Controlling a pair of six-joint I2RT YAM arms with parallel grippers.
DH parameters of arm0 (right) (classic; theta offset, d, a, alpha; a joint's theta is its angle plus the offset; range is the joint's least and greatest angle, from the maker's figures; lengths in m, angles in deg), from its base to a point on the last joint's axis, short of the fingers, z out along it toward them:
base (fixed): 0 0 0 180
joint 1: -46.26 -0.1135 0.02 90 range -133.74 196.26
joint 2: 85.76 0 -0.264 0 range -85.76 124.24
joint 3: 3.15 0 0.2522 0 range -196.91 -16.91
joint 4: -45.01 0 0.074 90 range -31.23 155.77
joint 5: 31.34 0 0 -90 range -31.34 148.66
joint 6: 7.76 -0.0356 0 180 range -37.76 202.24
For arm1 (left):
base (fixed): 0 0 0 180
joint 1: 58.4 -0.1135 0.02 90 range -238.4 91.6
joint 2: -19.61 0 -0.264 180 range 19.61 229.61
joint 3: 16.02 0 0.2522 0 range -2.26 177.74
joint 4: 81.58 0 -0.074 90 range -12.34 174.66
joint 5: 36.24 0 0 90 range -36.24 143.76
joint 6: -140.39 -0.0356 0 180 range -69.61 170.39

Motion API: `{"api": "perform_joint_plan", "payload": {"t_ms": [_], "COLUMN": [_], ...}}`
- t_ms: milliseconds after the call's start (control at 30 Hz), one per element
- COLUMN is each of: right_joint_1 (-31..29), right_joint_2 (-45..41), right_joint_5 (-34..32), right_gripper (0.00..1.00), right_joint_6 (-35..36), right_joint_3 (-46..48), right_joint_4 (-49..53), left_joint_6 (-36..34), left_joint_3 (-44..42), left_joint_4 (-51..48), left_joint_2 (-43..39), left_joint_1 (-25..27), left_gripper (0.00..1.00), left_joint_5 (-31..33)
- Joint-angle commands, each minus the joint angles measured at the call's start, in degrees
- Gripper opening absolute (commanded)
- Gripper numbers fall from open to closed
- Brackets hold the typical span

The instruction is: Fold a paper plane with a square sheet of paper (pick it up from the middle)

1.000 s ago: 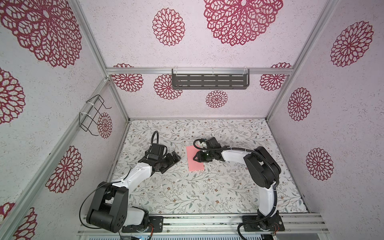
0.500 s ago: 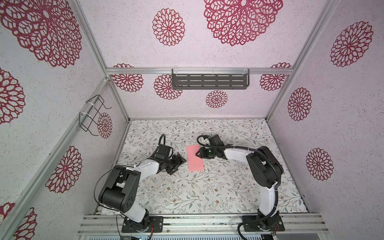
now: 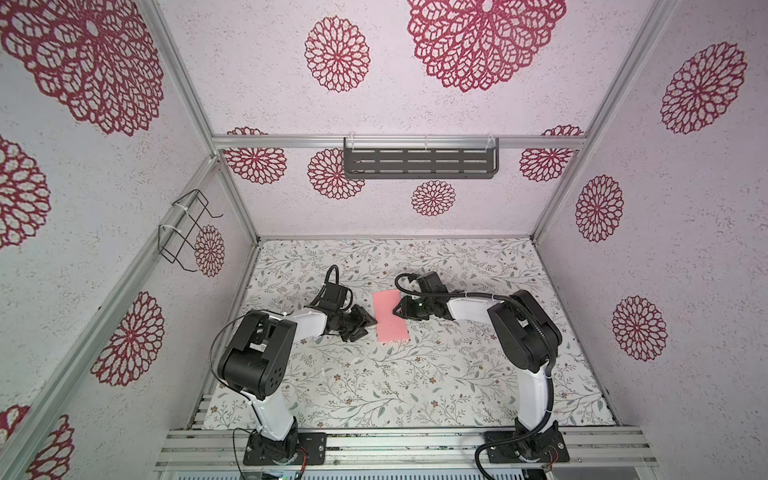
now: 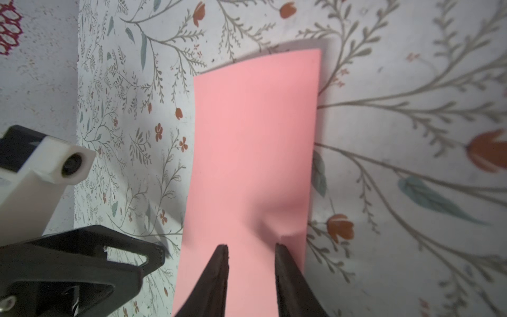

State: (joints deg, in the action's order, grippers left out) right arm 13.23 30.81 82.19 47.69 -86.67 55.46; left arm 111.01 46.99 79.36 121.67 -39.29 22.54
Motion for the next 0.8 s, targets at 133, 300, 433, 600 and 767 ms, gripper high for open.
{"api": "perform_joint_plan", "payload": {"t_ms": [133, 300, 433, 600, 767], "right_joint_1": [0.4, 0.7, 1.0, 1.1, 1.2], "right_joint_2": [0.3, 0.5, 0.3, 0.1, -0.1], "right_joint_5": [0.5, 1.4, 2.0, 2.5, 3.5], "right_gripper": [0.33, 0.33, 0.33, 0.33, 0.33], "right_joint_6": [-1.4, -1.6, -1.8, -1.4, 0.4], "right_joint_3": [1.4, 1.5, 1.8, 1.8, 2.1], "right_joint_4": [0.5, -0.2, -0.6, -1.0, -2.3], "left_joint_6": [-0.9, -0.4, 0.3, 0.1, 0.8], "left_joint_3": [2.0, 3.1, 4.6, 5.1, 4.8], "left_joint_4": [1.7, 4.6, 5.0, 6.2, 7.9], "left_joint_2": [4.1, 7.0, 8.4, 8.0, 8.3], "left_joint_1": [0.9, 1.2, 1.0, 0.6, 0.2], "left_gripper": [0.46, 0.43, 0.42, 0.38, 0.26], "left_joint_5": [-3.3, -5.3, -6.3, -7.0, -7.4]}}
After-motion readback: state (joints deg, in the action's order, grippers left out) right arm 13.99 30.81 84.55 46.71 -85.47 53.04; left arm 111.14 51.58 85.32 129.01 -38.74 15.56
